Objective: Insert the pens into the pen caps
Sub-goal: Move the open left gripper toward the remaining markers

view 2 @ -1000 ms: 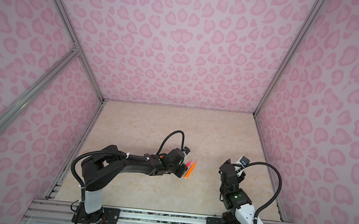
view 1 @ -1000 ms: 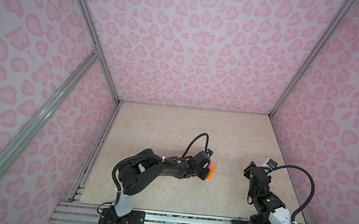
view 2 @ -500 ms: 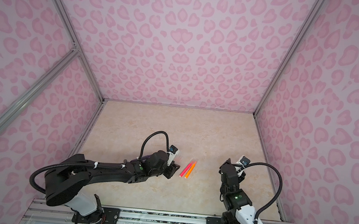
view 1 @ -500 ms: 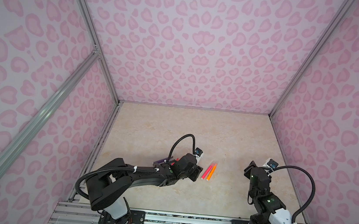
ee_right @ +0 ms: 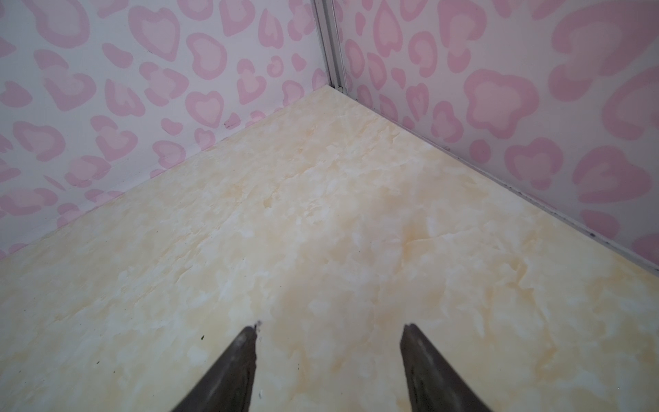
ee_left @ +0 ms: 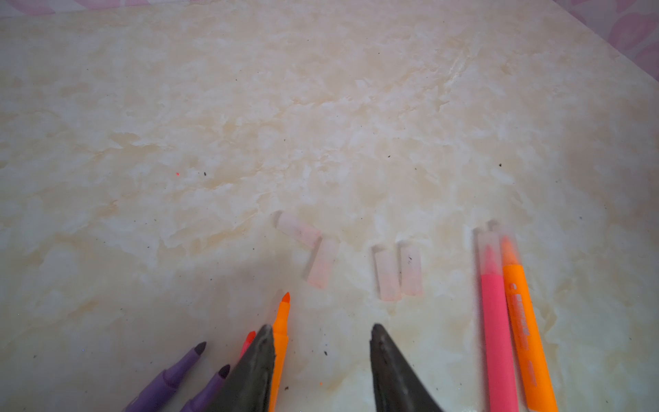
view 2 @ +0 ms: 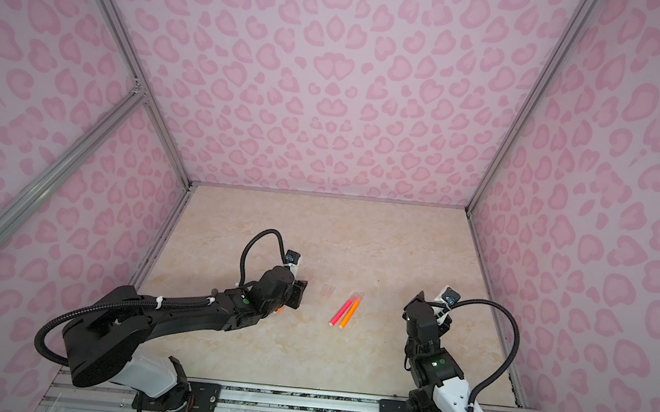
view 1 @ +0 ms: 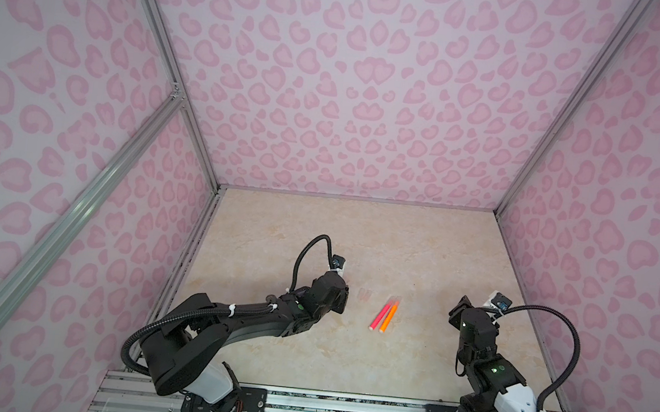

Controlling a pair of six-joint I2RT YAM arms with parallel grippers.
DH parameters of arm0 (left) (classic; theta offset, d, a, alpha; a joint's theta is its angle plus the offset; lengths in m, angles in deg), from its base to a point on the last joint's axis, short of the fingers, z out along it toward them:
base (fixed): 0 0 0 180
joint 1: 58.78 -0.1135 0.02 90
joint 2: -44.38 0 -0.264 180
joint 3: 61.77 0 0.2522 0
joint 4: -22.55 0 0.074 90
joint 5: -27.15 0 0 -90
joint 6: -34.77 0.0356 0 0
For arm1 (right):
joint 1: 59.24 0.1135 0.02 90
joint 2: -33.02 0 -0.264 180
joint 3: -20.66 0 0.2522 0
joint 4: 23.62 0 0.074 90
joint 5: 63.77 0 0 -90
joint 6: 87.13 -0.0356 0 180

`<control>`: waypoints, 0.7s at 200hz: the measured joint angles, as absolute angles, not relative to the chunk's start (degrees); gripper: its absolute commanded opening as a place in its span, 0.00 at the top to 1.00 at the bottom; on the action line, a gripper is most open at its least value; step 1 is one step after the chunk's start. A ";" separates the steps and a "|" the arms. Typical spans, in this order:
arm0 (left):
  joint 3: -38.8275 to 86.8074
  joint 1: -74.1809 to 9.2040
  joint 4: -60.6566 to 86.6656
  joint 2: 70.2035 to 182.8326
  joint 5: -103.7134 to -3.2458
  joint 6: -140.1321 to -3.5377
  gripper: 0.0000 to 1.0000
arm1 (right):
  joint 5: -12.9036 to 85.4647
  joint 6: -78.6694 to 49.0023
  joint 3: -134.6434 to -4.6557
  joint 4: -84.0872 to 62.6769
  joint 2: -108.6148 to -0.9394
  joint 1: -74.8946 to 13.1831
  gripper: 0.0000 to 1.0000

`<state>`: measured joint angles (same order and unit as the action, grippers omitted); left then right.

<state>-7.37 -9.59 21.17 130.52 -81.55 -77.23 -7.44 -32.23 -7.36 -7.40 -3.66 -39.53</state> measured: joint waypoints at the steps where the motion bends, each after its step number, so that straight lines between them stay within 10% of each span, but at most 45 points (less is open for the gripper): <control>1: -7.30 -9.59 21.08 130.52 -81.57 -77.23 0.54 | -7.44 -32.23 -7.36 -7.40 -3.66 -39.53 0.35; 140: -6.58 -9.61 9.91 130.59 -84.63 -80.81 0.58 | -5.69 -32.09 -10.27 -7.24 -11.33 -41.50 0.37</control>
<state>-6.58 -9.61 9.91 130.59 -84.63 -80.81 -5.69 -32.09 -10.27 -7.24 -11.33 -41.50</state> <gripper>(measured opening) 0.416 0.635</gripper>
